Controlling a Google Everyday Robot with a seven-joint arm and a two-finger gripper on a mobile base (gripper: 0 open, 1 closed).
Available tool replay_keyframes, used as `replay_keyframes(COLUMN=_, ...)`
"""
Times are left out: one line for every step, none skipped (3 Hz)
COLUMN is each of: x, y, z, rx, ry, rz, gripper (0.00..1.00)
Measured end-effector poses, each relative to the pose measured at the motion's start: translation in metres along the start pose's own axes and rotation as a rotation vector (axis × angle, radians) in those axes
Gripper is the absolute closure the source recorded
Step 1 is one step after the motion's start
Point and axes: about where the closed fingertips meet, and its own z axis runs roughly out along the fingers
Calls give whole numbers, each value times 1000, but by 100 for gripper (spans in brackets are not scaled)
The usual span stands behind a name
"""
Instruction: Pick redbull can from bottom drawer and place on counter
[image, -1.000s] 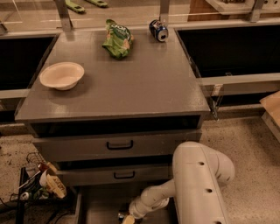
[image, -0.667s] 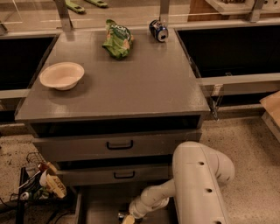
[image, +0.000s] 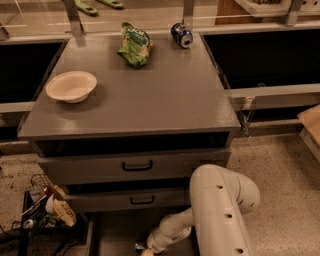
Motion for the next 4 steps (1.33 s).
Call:
replay_keyframes(x=0, y=0, z=0, rx=0, ry=0, rz=0, gripper=27)
replay_keyframes(x=0, y=0, z=0, rx=0, ry=0, rz=0, gripper=50)
replay_keyframes(x=0, y=0, z=0, rx=0, ry=0, rz=0, gripper=81)
replay_keyframes(x=0, y=0, z=0, rx=0, ry=0, rz=0, gripper=100)
